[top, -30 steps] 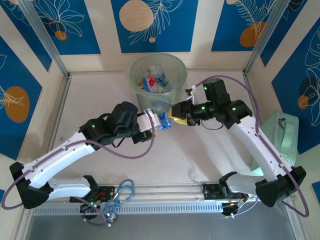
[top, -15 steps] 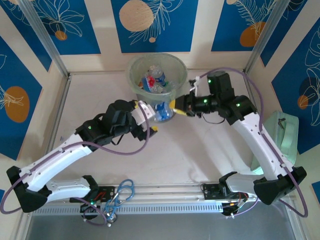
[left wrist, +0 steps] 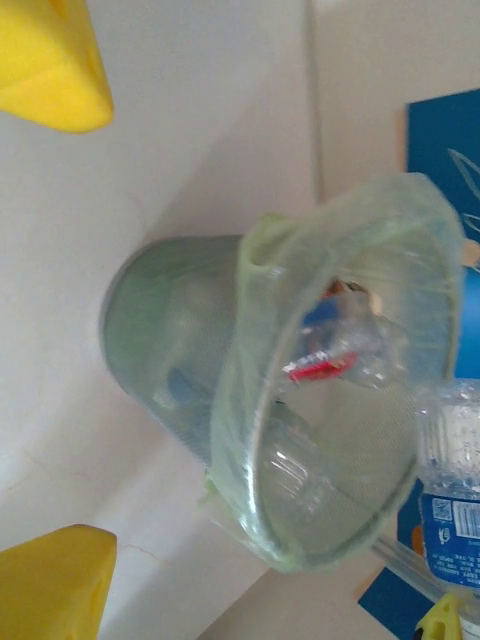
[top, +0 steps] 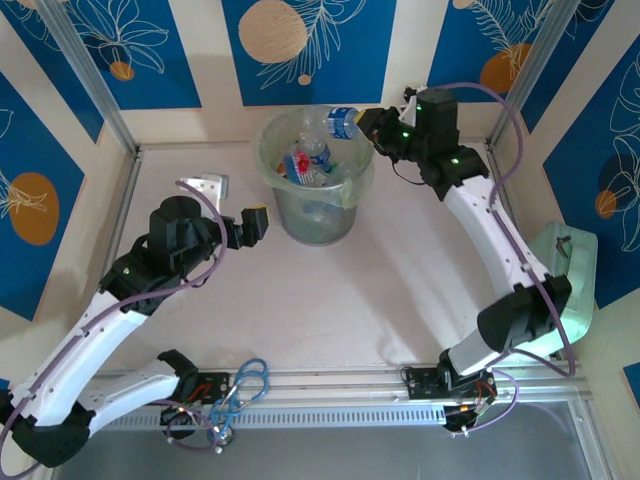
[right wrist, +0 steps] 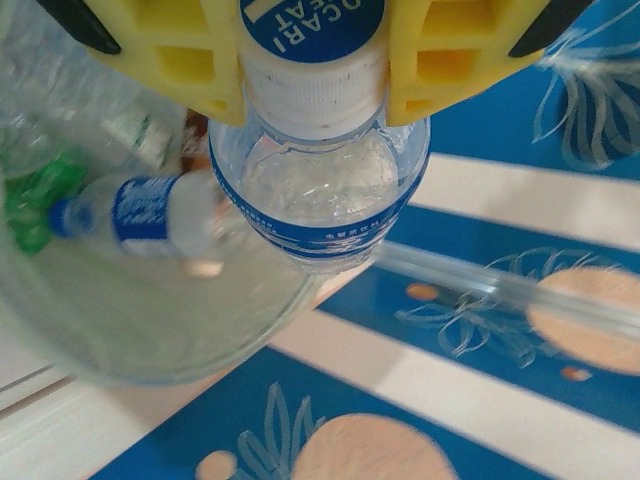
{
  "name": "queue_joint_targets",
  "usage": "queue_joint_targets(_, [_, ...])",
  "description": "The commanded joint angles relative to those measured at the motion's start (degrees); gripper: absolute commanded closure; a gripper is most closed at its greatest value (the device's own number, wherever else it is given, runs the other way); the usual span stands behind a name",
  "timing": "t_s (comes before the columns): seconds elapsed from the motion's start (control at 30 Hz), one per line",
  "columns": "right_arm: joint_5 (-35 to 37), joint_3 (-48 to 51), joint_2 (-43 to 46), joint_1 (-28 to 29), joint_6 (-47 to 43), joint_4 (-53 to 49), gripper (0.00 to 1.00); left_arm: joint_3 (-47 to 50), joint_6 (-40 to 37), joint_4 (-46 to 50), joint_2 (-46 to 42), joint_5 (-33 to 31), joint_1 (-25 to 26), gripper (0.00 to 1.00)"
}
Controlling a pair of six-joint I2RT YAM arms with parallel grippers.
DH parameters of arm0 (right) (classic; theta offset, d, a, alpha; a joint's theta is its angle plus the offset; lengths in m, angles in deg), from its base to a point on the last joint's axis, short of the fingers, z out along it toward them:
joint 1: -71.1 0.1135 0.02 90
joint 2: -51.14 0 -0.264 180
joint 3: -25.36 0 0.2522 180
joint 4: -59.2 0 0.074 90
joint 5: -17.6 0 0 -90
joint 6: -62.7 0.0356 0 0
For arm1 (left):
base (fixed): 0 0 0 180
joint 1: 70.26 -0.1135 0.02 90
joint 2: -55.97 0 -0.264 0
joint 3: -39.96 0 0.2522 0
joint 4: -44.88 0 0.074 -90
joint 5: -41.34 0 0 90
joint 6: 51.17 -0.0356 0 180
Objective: Put the plastic bottles in the bin
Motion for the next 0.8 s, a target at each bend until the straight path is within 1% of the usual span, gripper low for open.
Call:
queue_joint_targets(0.0, [9.0, -1.6, -1.6, 0.7, -0.8, 6.9, 1.0, 3.0, 6.8, 0.2, -0.4, 5.0, -1.9, 0.0])
queue_joint_targets(0.17, [12.0, 0.0, -3.2, 1.2, -1.3, 10.3, 1.0, 5.1, 7.5, -1.0, -0.5, 7.4, -3.5, 0.0])
queue_joint_targets(0.2, [13.6, 0.4, -3.2, 1.9, -2.1, 10.2, 0.98, 5.2, 7.7, -1.3, -0.4, 7.8, -3.7, 0.0])
queue_joint_targets(0.23, [14.9, 0.6, -3.2, 2.6, -3.1, 9.6, 0.94, 5.4, 7.8, -1.5, -0.3, 8.4, -4.1, 0.0])
queue_joint_targets(0.27, [15.7, 0.7, -3.2, 3.1, -3.9, 8.5, 0.85, 5.5, 7.8, -1.9, -0.2, 8.8, -4.3, 0.0])
queue_joint_targets(0.3, [16.2, 0.9, -3.0, 3.5, -4.5, 7.5, 0.69, 5.7, 7.9, -2.0, -0.1, 9.1, -4.5, 0.0])
queue_joint_targets(0.33, [16.7, 1.6, -2.4, 3.8, -4.9, 6.6, 0.59, 5.8, 7.9, -2.2, 0.0, 9.5, -4.6, 0.0])
queue_joint_targets(0.43, [17.7, 6.0, 0.9, 4.1, -5.9, 7.1, 0.51, 6.0, 8.0, -2.6, 0.2, 10.1, -5.2, 0.0])
queue_joint_targets(0.53, [18.9, 7.3, 3.8, 3.8, -7.7, 5.6, 0.41, 5.9, 8.5, -2.8, 0.6, 11.1, -5.9, 0.0])
queue_joint_targets(0.6, [18.6, 7.2, 5.3, 3.2, -8.5, 4.5, 0.38, 5.8, 9.1, -2.9, 0.7, 11.3, -6.2, 0.0])
queue_joint_targets(0.67, [17.6, 6.5, 6.6, 2.7, -9.3, 3.0, 0.34, 5.9, 9.7, -3.1, 0.4, 11.3, -6.3, 0.0])
queue_joint_targets(0.77, [17.6, 4.5, 8.6, 2.9, -11.7, -0.5, 0.3, 5.4, 10.0, -2.0, 0.8, 10.4, -6.9, 0.0])
